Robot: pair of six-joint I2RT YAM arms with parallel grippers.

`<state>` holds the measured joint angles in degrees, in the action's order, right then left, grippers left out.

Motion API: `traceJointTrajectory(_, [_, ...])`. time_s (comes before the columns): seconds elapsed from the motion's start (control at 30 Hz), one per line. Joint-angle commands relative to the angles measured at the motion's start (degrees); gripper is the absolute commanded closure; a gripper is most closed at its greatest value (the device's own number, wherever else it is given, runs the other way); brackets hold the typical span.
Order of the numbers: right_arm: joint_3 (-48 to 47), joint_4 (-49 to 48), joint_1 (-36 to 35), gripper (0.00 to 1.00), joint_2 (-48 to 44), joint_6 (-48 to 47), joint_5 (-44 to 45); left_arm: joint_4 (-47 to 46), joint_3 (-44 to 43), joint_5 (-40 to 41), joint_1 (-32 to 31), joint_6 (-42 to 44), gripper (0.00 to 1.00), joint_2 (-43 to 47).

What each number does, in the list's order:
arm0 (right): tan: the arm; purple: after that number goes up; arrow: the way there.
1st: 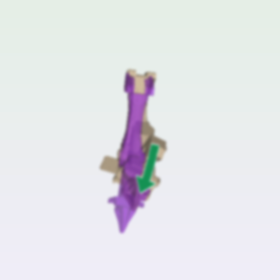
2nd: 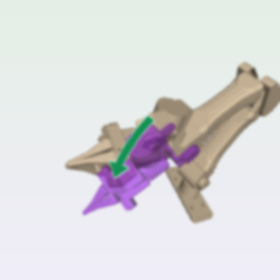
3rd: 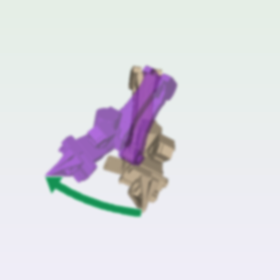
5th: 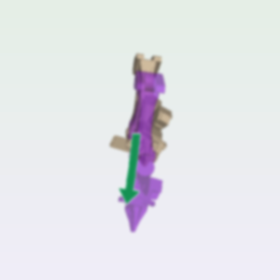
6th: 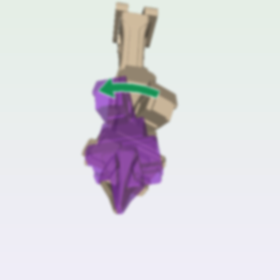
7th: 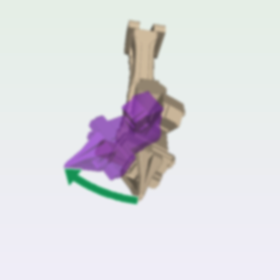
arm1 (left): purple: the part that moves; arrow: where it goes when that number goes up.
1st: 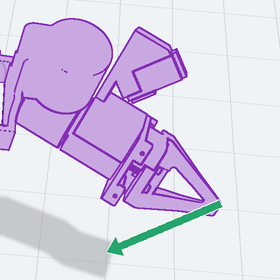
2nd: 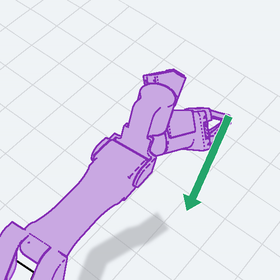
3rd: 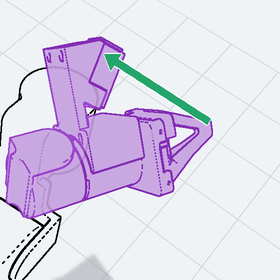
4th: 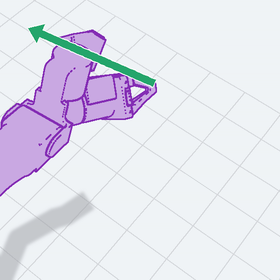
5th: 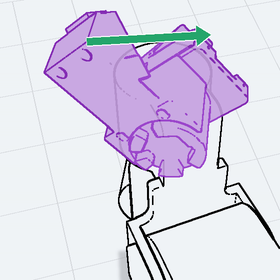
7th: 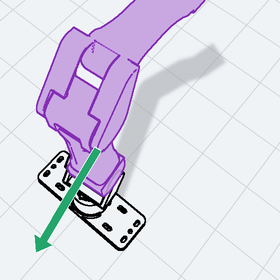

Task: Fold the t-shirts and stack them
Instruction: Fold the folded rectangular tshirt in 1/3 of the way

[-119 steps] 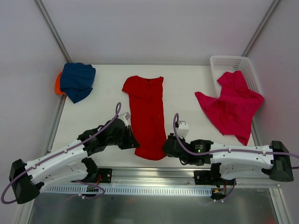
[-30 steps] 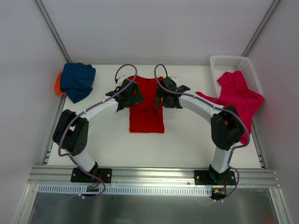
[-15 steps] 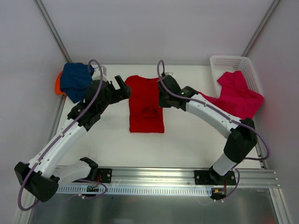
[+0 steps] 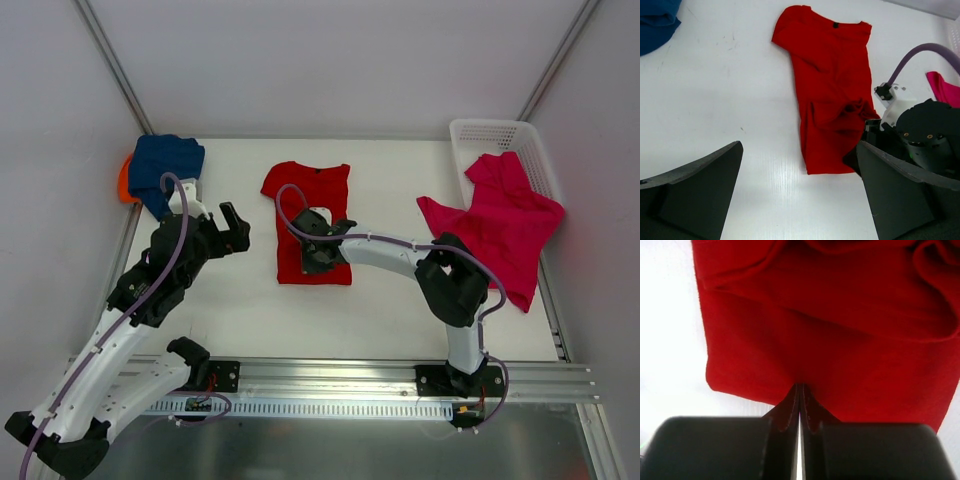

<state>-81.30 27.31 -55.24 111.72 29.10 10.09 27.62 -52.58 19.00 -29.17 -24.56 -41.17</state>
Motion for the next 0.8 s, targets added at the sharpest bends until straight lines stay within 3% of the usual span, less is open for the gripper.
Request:
traceJointTrajectory(0.0, [0.35,-1.73,0.14,1.00,-1.07,1.92,1.60,1.83,1.33,2.26,0.16,2.06,0.01,0.65])
traceJointTrajectory(0.27, [-0.61,-0.94,0.31,1.00,-2.83,-0.18,4.24,1.92,2.04,2.26,0.16,1.27,0.01,1.97])
traceJointTrajectory(0.77, [-9.05,0.29,7.07,0.99,4.46,-5.28,0.82,2.18,2.74,2.79,0.08,0.74,0.01,2.06])
